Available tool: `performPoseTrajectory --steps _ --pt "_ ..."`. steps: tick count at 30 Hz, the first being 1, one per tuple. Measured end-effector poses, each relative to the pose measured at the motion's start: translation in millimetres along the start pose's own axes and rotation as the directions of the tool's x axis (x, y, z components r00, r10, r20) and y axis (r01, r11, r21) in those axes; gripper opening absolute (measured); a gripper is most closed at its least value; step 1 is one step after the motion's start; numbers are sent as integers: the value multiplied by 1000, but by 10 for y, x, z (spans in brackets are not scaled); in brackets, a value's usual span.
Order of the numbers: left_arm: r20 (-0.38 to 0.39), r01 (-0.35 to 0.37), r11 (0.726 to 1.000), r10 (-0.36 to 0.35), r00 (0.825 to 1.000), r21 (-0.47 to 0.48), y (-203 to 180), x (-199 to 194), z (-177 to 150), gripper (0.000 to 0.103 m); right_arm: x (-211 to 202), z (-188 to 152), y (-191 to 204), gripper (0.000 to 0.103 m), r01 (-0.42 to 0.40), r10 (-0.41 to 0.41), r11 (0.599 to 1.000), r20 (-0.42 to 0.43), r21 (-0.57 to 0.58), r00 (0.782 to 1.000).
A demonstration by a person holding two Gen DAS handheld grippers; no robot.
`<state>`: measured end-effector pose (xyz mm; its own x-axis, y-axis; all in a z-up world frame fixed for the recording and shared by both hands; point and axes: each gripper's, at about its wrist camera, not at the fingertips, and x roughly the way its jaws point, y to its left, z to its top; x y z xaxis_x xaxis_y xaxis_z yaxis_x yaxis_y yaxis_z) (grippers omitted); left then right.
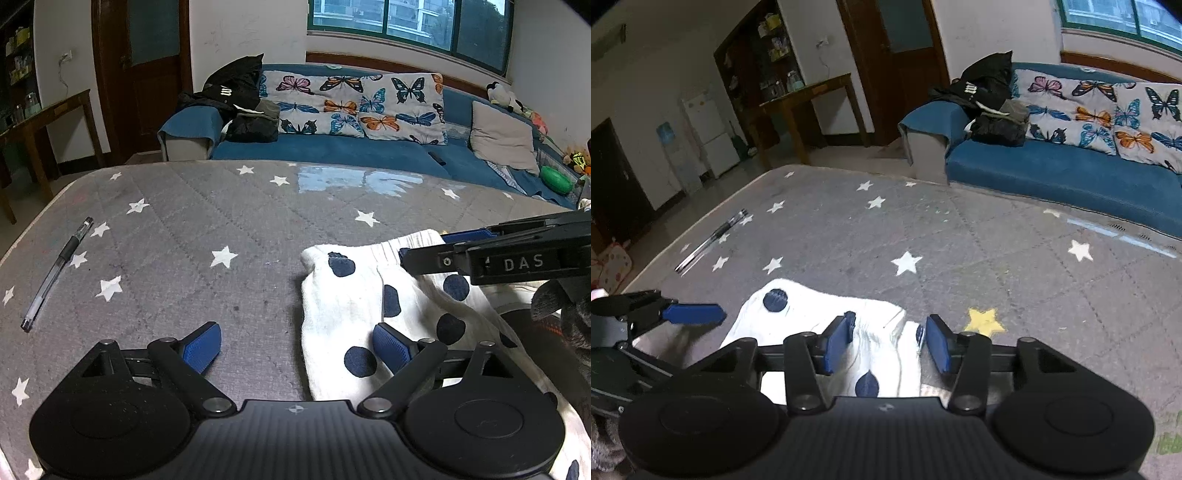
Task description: Fold clothes
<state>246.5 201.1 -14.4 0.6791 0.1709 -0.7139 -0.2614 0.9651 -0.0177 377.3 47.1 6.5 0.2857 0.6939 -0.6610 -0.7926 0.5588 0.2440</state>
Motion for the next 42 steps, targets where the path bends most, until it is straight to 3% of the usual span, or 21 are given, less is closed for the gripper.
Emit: performPoseTrajectory --steps 8,9,11,14,21,29,35,42 --pt "3 -6 1000 6 1000 2 -1 5 -13 96 -16 -39 35 44 4 -4 1000 -1 -7 1000" --pt "1 -6 1000 6 1000 1 2 8 -17 96 -19 -45 35 41 1 -1 1000 0 -7 1000" --pt "1 -7 1000 7 1000 2 3 1 -18 96 -27 -47 37 23 -11 11 1000 -2 -1 1000" --pt "3 -9 1000 9 1000 3 4 -37 -23 96 -57 -38 39 18 -33 33 999 -1 18 999" --pt "-2 -8 1000 8 1000 -10 34 -181 -91 96 -303 -55 113 16 -74 73 997 31 38 997" --pt "17 52 999 -52 999 3 -100 -707 -352 96 -778 -171 349 16 -115 114 993 66 1 991" --pt "34 173 984 -175 984 41 -209 -1342 -723 96 -1123 -228 561 16 -138 140 990 94 -29 986" --pt "-22 183 983 -183 983 14 -103 -1799 -1244 96 -1588 -520 862 16 -192 199 978 87 -84 976"
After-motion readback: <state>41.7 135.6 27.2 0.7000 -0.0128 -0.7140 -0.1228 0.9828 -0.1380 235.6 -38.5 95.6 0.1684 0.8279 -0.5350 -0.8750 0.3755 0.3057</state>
